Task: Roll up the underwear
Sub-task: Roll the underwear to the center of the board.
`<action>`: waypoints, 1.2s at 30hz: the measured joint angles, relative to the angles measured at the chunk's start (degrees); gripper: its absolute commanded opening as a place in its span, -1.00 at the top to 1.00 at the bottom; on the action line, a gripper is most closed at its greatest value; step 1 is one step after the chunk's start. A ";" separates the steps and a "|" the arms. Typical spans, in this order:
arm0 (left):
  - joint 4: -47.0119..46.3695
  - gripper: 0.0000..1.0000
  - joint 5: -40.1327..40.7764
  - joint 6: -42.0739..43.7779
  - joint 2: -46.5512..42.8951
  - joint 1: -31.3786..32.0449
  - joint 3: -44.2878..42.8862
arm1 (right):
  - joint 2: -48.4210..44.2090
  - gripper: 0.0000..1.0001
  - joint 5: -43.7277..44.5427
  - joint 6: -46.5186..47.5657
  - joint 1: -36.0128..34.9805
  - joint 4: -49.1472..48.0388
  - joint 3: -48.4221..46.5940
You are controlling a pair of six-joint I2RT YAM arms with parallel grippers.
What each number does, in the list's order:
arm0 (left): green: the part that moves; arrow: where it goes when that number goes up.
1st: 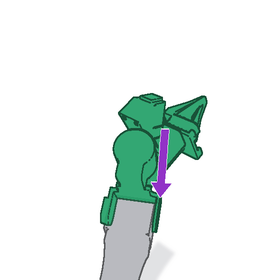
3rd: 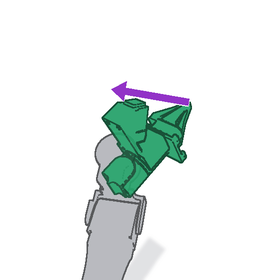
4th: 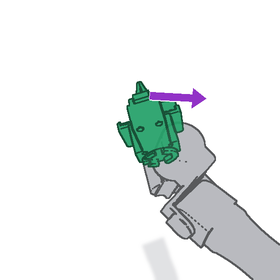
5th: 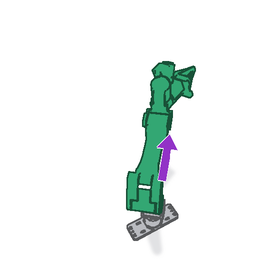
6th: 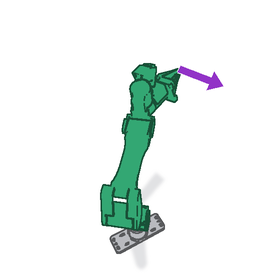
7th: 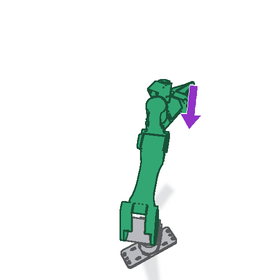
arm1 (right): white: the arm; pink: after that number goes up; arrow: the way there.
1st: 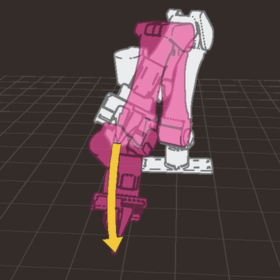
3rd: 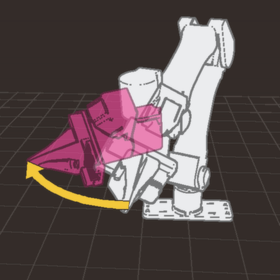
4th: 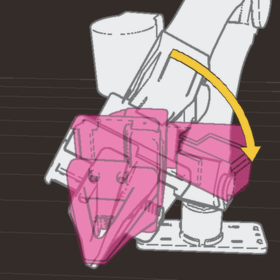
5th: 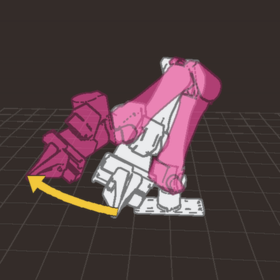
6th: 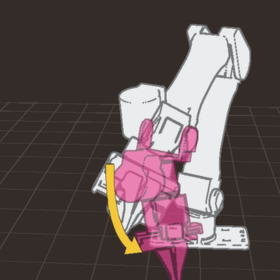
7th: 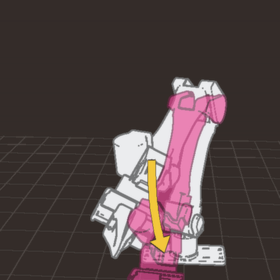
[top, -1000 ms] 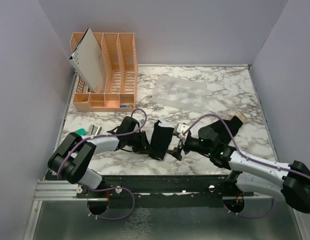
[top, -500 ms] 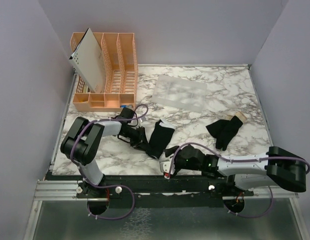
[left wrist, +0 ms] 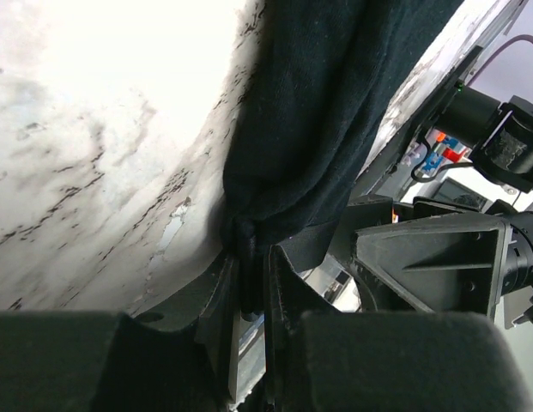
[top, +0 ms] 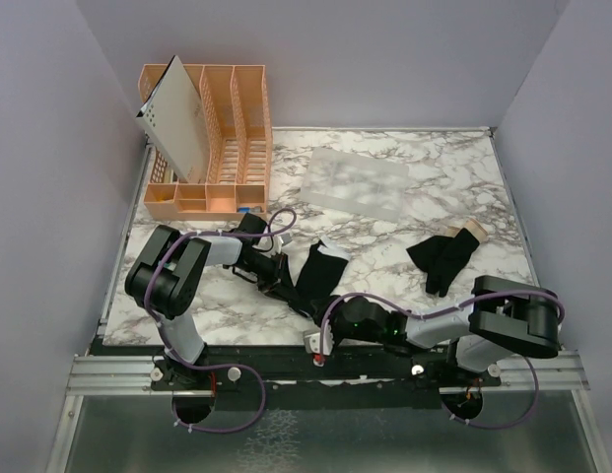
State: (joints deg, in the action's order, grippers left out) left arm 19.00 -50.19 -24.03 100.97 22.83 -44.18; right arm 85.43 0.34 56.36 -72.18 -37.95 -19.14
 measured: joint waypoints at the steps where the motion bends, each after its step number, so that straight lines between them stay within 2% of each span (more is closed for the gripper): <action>1: 0.00 1.00 0.00 0.04 0.02 -0.04 -0.02 | 0.48 -0.02 0.02 0.24 -0.07 -0.76 0.00; 16: 0.11 1.00 -0.76 0.33 0.31 -0.63 -0.02 | 7.30 0.22 -0.57 1.81 -0.37 -10.34 -0.02; 26: 0.15 1.00 -0.68 0.28 0.31 -0.72 -0.02 | 7.91 0.75 -1.14 1.31 -0.50 -10.84 -0.04; 27: 0.15 0.96 -0.61 0.24 0.31 -0.76 -0.02 | 7.91 0.82 -1.14 0.74 -0.50 -10.84 -0.04; 29: 0.15 0.71 -0.52 -0.11 0.28 -0.87 0.02 | 7.91 0.97 -1.07 -0.83 -0.48 -11.06 -0.04; 31: 0.00 0.32 -0.46 -0.66 0.07 -1.09 0.37 | 7.89 0.99 -0.98 -3.08 -0.50 -11.76 -0.02; 33: -0.66 0.16 0.11 -1.40 -0.92 -1.20 1.38 | 7.87 0.99 -0.83 -6.38 -0.48 -12.96 0.11; 36: -2.47 -0.20 1.01 -3.91 -4.63 -1.55 3.89 | 7.82 0.99 0.02 -12.17 -0.52 -16.02 1.29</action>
State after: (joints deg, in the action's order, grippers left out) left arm 16.53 -49.19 -27.94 96.33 21.28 -40.29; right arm 93.25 0.36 44.18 -72.71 -53.98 -17.85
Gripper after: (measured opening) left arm 0.451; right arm 0.122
